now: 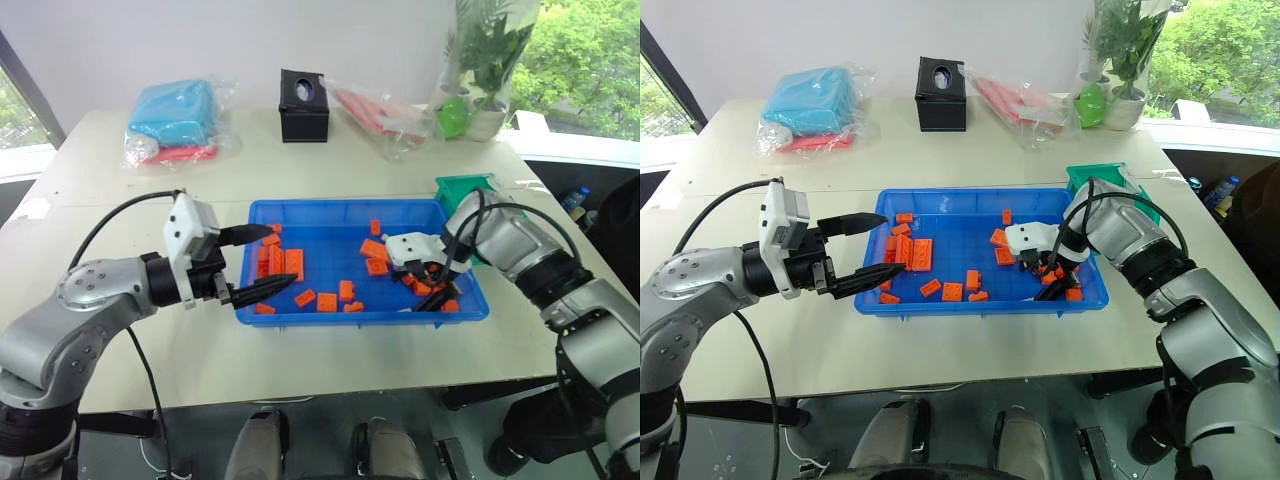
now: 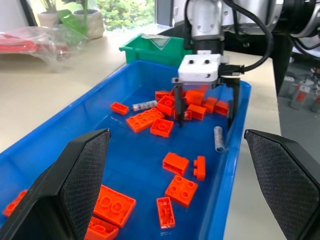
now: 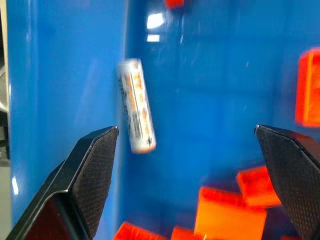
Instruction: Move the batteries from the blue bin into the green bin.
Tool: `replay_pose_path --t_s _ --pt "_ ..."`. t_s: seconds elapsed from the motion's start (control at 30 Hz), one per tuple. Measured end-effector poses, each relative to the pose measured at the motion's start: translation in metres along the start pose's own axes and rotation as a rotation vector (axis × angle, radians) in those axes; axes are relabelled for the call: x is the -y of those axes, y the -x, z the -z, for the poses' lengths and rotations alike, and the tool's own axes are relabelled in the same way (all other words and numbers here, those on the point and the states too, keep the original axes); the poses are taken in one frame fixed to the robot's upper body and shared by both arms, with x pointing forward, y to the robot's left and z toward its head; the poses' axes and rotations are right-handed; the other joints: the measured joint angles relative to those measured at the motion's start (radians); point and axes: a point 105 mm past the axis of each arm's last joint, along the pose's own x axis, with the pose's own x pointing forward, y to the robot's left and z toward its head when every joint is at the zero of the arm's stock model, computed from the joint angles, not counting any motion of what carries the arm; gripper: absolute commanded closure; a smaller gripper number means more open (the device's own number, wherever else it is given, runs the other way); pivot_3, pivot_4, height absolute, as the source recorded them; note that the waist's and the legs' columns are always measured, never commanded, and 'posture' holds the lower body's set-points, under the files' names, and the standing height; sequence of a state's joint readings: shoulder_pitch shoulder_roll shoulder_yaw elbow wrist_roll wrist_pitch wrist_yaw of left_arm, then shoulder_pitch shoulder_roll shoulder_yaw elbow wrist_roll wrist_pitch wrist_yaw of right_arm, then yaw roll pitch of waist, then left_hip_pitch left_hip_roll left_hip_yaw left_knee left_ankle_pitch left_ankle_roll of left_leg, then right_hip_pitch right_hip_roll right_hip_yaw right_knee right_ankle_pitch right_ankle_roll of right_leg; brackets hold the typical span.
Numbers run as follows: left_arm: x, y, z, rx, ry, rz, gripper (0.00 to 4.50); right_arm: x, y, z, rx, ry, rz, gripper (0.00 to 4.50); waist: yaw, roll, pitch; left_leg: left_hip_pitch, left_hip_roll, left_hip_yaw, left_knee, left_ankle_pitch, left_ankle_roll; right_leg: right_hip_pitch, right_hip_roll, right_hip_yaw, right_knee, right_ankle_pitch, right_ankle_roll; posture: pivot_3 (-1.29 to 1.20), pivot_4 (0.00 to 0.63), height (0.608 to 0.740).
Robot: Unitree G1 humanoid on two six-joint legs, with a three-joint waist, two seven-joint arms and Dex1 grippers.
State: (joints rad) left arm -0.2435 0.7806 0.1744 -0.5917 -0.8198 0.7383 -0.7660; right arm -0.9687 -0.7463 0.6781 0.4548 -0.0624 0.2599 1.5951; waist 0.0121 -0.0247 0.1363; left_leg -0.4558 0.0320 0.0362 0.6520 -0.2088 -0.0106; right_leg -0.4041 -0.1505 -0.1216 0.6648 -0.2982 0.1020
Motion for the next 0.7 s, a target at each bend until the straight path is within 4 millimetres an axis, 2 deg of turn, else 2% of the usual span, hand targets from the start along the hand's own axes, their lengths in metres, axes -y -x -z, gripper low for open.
replay_pose_path --t_s 0.13,0.23,0.33,0.57,0.7 --pt "-0.001 0.000 -0.003 -0.001 -0.014 -0.003 0.00 0.010 -0.008 -0.010 0.084 0.004 0.066 0.02 0.001 -0.001 -0.001 0.001 0.000 0.000 0.000 0.000 -0.001 0.001 0.000 0.000 0.000 0.000 0.000 0.00 0.150 0.644" --pt "-0.003 0.000 -0.006 -0.001 -0.029 -0.001 0.00 0.014 -0.010 -0.010 0.124 -0.021 0.106 0.02 0.002 -0.001 -0.001 0.000 0.000 0.000 0.000 0.000 -0.001 0.001 0.000 0.000 0.000 0.000 0.000 0.00 0.150 0.644" --pt "-0.008 0.001 -0.006 -0.005 -0.023 -0.001 0.00 0.012 -0.010 -0.008 0.167 -0.061 0.140 0.89 0.002 -0.001 -0.001 0.000 0.000 0.000 0.001 0.000 -0.001 0.001 0.000 0.000 0.001 0.000 0.000 0.00 0.150 0.644" --pt "-0.016 -0.003 -0.007 -0.006 -0.037 0.013 0.00 0.002 -0.014 -0.005 0.228 -0.130 0.195 4.44 0.001 -0.001 0.000 0.001 0.000 0.000 0.000 0.000 0.000 0.001 0.000 0.000 0.000 0.000 0.000 0.00 0.150 0.644" --pt "-0.019 -0.006 -0.011 0.000 -0.058 0.025 0.00 0.007 -0.012 -0.002 0.254 -0.183 0.272 4.46 0.000 -0.001 -0.001 0.001 0.000 0.000 0.000 0.000 0.000 0.001 0.000 0.000 0.000 0.000 0.000 0.00 0.150 0.644"
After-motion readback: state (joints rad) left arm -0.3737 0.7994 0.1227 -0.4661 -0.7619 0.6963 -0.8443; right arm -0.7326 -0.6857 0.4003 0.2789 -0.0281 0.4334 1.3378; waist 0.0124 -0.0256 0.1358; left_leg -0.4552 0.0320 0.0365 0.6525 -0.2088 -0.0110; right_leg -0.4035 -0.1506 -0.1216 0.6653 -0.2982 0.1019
